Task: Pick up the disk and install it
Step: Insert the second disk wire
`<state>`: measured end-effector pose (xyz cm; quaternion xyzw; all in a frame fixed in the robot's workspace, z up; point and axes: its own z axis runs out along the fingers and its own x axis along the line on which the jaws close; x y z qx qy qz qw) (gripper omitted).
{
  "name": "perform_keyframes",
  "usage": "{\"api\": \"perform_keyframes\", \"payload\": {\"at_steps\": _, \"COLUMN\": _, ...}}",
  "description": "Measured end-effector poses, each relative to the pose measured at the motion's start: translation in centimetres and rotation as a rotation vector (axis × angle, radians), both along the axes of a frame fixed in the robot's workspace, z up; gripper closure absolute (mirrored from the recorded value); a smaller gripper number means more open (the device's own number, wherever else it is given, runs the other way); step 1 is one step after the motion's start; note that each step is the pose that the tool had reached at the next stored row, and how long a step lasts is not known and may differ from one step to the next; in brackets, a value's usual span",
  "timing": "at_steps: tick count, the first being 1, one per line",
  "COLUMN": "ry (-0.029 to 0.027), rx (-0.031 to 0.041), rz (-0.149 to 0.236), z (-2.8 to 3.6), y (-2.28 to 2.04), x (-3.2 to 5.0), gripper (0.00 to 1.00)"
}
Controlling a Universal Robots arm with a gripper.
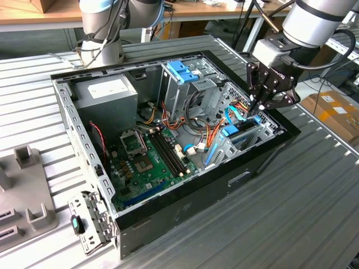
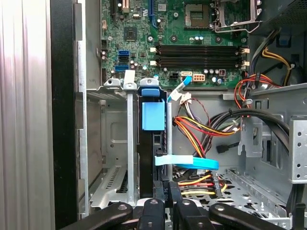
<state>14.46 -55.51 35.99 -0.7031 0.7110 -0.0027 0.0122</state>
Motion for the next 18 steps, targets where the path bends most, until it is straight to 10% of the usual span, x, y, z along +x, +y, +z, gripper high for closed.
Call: {"api": "perform_keyframes", "payload": {"at_steps": 18, "ry": 0.0000, "rx": -0.0001, "rz": 0.000, "z": -0.04, "y": 0.00, "x": -0.69, "gripper": 0.84}}
